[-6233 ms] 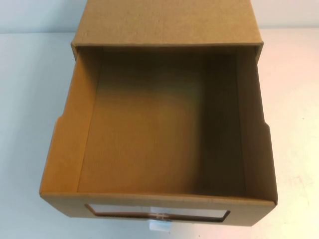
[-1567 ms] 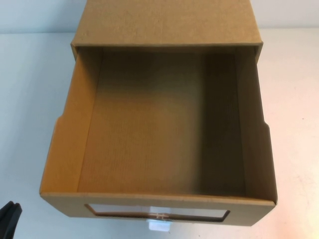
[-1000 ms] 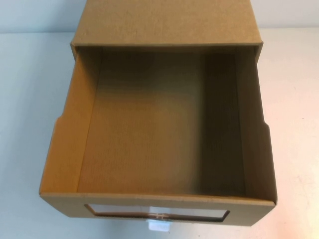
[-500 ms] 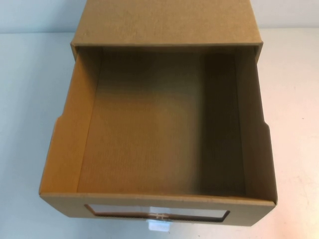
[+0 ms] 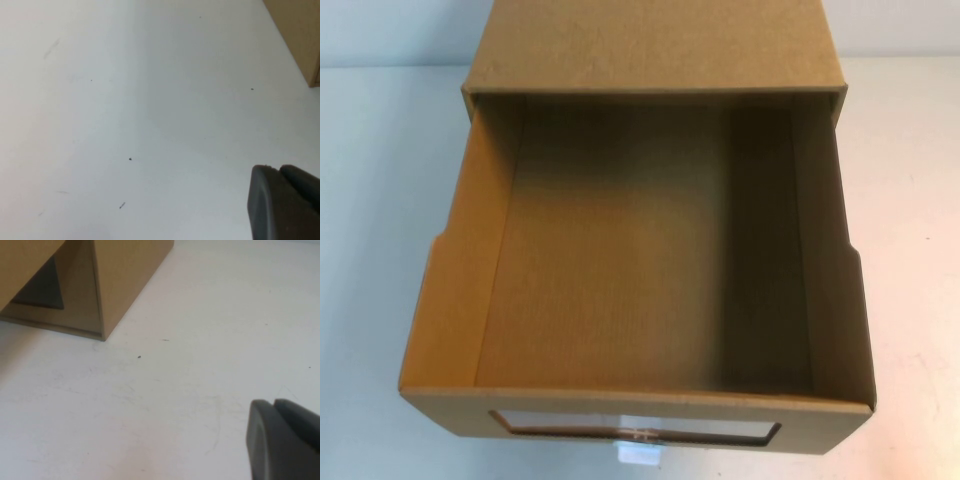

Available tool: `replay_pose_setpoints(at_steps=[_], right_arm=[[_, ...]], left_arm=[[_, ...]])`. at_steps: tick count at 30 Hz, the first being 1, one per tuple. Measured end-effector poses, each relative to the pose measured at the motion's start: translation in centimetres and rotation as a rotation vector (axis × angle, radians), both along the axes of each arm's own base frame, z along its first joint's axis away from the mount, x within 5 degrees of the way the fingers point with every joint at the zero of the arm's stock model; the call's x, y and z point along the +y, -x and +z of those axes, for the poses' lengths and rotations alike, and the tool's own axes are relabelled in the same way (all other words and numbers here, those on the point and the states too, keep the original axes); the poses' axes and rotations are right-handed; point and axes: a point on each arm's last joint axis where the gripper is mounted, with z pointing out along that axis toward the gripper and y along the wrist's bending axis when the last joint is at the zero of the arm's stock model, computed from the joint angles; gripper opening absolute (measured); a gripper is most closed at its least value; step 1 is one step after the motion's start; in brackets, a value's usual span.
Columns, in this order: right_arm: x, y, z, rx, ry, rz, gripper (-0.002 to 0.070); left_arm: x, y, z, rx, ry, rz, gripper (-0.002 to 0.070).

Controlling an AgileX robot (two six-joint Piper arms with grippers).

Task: Open the shoe box
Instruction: 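Pull the top drawer of the cardboard box fully open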

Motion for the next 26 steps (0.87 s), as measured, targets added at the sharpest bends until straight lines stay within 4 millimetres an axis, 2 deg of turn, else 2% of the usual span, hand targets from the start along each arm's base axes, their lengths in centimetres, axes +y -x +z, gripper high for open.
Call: replay_pose_setpoints(at_steps=[26], right_arm=[[0.09, 0.02, 0.02, 0.004, -0.027, 0.002, -0.0013]], left_arm=[[0.00, 0.00, 0.00, 0.000, 0.000, 0.000, -0.0005]])
